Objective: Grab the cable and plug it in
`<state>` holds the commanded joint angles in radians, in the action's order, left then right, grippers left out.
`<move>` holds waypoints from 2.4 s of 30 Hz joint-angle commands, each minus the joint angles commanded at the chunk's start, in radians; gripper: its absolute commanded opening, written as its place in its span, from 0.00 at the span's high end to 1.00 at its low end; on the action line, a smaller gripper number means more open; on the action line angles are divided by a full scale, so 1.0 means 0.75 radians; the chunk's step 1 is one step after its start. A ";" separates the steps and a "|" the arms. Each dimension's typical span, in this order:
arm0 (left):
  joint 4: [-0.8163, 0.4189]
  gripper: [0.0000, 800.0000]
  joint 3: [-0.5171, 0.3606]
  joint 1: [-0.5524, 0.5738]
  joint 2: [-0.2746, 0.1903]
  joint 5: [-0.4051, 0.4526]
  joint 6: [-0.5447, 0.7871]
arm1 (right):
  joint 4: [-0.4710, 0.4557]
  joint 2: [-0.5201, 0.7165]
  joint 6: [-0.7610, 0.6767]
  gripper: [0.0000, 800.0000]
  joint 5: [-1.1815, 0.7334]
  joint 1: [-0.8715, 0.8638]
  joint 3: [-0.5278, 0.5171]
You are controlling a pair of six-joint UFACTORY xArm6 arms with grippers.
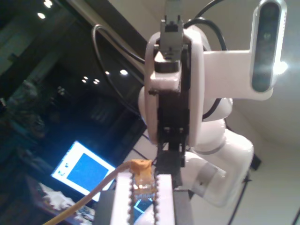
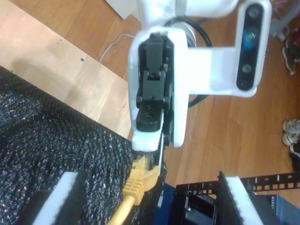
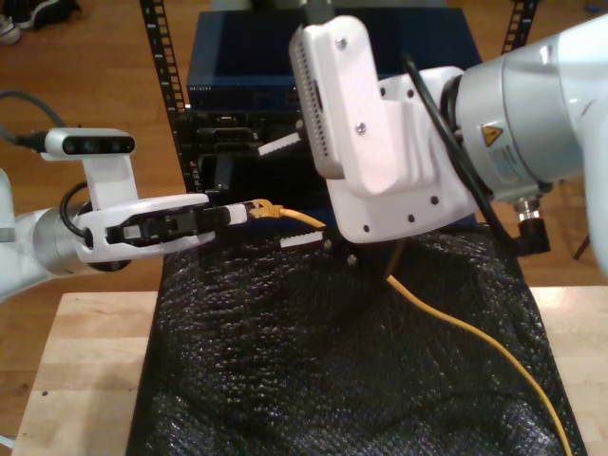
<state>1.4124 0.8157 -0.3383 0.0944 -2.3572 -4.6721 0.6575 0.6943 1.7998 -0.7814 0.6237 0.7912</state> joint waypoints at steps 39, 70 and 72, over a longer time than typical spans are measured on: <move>-0.004 0.98 0.033 -0.002 0.020 -0.096 -0.186 | 0.000 0.006 -0.004 0.45 0.198 0.113 -0.068; 0.000 0.98 0.045 -0.008 0.035 -0.145 -0.186 | 0.004 0.045 -0.025 0.66 0.200 0.115 -0.074; 0.000 0.97 0.045 -0.008 0.035 -0.145 -0.186 | 0.014 0.043 -0.025 0.66 0.200 0.117 -0.074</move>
<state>1.4124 0.8495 -0.3445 0.1204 -2.4661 -4.8117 0.6682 0.7265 1.7814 -0.6310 0.7112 0.7359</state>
